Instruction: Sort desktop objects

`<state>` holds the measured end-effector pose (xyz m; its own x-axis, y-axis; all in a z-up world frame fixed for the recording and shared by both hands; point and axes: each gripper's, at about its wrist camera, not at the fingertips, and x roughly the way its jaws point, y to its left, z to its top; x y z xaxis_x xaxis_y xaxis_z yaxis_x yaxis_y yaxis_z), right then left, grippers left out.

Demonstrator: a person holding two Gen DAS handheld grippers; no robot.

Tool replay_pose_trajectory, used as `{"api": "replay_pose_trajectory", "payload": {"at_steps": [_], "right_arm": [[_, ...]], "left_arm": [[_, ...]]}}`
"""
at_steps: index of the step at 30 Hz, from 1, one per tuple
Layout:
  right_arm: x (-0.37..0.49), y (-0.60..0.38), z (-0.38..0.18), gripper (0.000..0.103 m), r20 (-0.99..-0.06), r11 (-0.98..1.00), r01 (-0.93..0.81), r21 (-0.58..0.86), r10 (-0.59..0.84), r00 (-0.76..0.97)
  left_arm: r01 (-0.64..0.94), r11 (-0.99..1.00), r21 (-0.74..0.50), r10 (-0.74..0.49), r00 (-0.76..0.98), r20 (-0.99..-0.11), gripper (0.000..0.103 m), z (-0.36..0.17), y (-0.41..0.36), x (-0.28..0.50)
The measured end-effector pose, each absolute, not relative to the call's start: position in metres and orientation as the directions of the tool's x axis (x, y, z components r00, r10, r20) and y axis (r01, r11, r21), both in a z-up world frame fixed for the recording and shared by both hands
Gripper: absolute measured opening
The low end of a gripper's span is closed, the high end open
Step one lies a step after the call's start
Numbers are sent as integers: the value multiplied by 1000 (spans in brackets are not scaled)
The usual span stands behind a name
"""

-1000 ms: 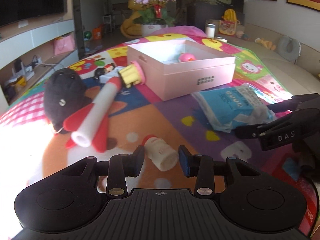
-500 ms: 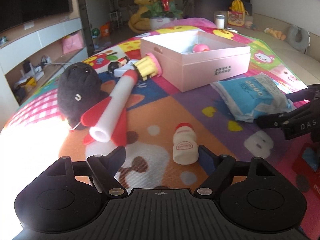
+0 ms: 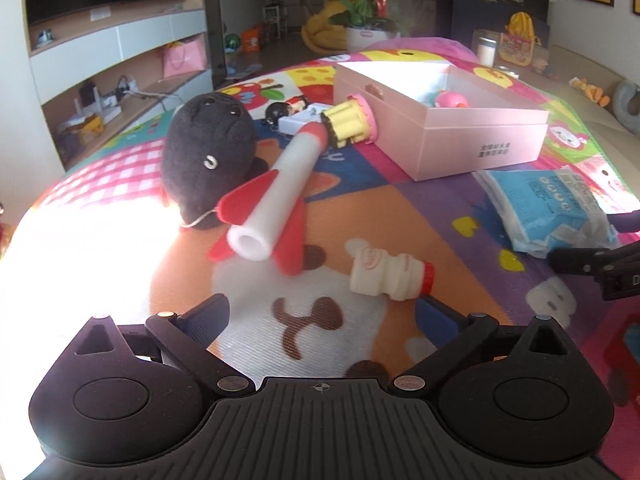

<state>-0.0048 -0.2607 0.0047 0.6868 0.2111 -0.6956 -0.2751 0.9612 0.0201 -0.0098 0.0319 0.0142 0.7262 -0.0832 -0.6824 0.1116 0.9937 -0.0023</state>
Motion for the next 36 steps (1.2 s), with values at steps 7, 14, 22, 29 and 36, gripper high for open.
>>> {"api": "replay_pose_trajectory", "payload": {"at_steps": [7, 14, 22, 29, 36], "right_arm": [[-5, -261, 5, 103, -695, 961, -275, 20, 211, 687], [-5, -260, 4, 103, -695, 961, -275, 20, 211, 687], [-5, -260, 4, 103, -695, 961, -275, 20, 211, 687], [-5, -260, 4, 103, -695, 961, -275, 20, 211, 687], [-5, -260, 4, 103, -695, 961, -275, 20, 211, 688]], "left_arm": [[239, 970, -35, -200, 710, -675, 102, 11, -4, -5], [315, 949, -24, -247, 694, -677, 103, 8, -21, -9], [303, 953, -17, -229, 681, -695, 103, 9, -12, -17], [295, 955, -1, -211, 679, -704, 103, 10, -10, -20], [295, 956, -1, -208, 672, -711, 103, 10, -10, -19]]}}
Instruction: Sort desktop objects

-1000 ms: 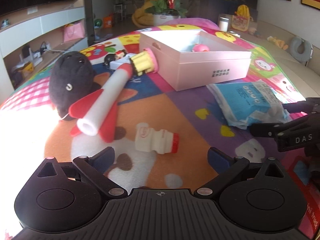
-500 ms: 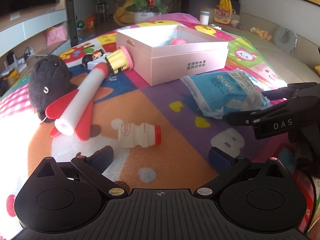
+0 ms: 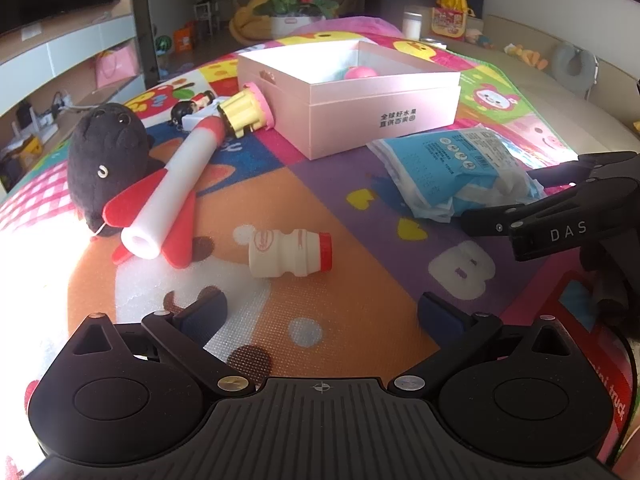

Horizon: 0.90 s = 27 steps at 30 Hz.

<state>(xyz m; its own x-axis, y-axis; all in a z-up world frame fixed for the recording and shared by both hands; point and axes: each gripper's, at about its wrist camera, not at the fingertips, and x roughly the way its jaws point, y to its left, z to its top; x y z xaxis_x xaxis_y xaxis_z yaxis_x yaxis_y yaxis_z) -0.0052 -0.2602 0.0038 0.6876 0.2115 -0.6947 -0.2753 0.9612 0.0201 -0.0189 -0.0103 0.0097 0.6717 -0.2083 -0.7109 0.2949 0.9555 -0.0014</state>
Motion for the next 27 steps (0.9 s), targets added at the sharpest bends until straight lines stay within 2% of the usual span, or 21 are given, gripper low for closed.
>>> {"api": "replay_pose_trajectory", "payload": {"at_steps": [8, 9, 12, 17, 21, 24, 27], "right_arm": [[-5, -260, 4, 103, -695, 961, -275, 20, 211, 688], [-5, -260, 3, 103, -695, 961, -275, 20, 211, 688], [-5, -260, 3, 103, -695, 961, -276, 20, 211, 688], [-4, -261, 5, 103, -700, 958, -286, 19, 217, 680], [-6, -268, 17, 103, -698, 933, -355, 61, 293, 653], [-10, -276, 41, 103, -643, 945, -323, 50, 277, 714], [-5, -280, 61, 103, -584, 964, -265, 6, 218, 782]], "left_arm": [[247, 968, -33, -202, 699, -686, 103, 13, -7, -16], [236, 971, -36, -197, 706, -680, 100, 14, -6, -14], [218, 976, -15, -172, 723, -669, 79, 14, -6, -9], [202, 979, -17, -165, 744, -647, 78, 11, -4, -5], [199, 979, -31, -173, 750, -638, 81, 12, 1, -6], [182, 981, -61, -179, 752, -634, 88, 12, 9, -6], [182, 980, -78, -191, 767, -612, 88, 18, 15, -10]]}}
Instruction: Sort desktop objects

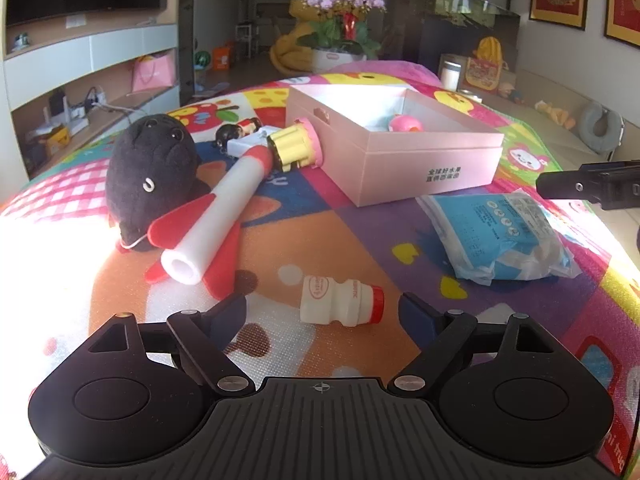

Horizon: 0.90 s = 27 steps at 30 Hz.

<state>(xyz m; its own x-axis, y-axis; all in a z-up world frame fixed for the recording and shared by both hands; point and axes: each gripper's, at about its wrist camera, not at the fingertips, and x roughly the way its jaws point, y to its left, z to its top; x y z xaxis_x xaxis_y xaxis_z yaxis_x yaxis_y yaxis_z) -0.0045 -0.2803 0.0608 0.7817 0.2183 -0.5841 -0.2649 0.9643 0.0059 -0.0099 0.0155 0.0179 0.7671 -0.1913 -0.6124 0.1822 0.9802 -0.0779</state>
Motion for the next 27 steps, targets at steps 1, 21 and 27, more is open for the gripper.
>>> {"api": "replay_pose_trajectory", "payload": {"at_steps": [1, 21, 27], "right_arm": [[-1, -282, 63, 103, -567, 972, -234, -14, 185, 802], [3, -295, 48, 103, -580, 993, -100, -59, 48, 813], [5, -290, 42, 103, -595, 991, -130, -24, 91, 799]], "left_arm": [[194, 977, -88, -208, 779, -592, 89, 24, 19, -12], [-119, 932, 342, 286, 822, -492, 102, 30, 94, 73], [18, 971, 238, 110, 851, -513, 102, 32, 89, 59]]}}
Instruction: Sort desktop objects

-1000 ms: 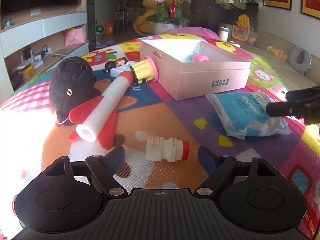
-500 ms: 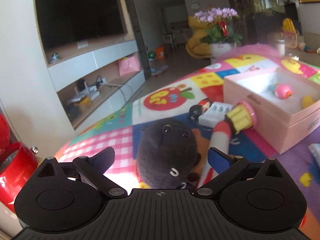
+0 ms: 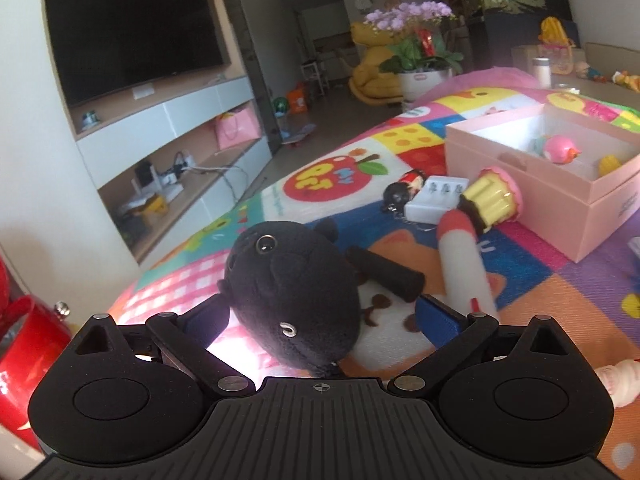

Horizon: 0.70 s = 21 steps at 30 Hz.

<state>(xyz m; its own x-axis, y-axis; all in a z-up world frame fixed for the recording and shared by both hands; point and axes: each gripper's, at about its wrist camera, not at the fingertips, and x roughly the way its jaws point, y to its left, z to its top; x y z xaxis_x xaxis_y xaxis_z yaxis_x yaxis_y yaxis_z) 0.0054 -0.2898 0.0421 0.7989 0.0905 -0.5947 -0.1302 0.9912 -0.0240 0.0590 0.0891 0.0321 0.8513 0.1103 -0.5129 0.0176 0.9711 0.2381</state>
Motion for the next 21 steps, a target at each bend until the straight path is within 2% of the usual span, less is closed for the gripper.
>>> {"api": "replay_pose_trajectory", "payload": {"at_steps": [5, 7, 9, 11, 12, 17, 21], "right_arm": [[8, -296, 52, 103, -560, 995, -98, -22, 69, 826], [17, -306, 54, 99, -552, 999, -42, -26, 20, 834], [31, -312, 54, 74, -573, 999, -11, -51, -20, 820], [48, -319, 51, 59, -607, 999, -1, -38, -23, 794], [56, -321, 50, 56, -621, 1000, -3, -25, -13, 784], [71, -313, 38, 55, -662, 997, -71, -40, 27, 749], [45, -297, 32, 55, -689, 981, -183, -67, 87, 720]], "left_arm": [[121, 966, 227, 13, 859, -512, 102, 35, 67, 53], [161, 967, 198, -37, 856, -515, 102, 39, 61, 51], [184, 965, 184, -65, 855, -515, 102, 43, 53, 47], [196, 964, 177, -82, 858, -507, 102, 48, 46, 38], [200, 965, 173, -88, 860, -503, 102, 50, 43, 33], [218, 966, 139, -121, 855, -505, 102, 56, 33, 4], [274, 958, 88, -185, 819, -543, 102, 49, 28, -13]]}}
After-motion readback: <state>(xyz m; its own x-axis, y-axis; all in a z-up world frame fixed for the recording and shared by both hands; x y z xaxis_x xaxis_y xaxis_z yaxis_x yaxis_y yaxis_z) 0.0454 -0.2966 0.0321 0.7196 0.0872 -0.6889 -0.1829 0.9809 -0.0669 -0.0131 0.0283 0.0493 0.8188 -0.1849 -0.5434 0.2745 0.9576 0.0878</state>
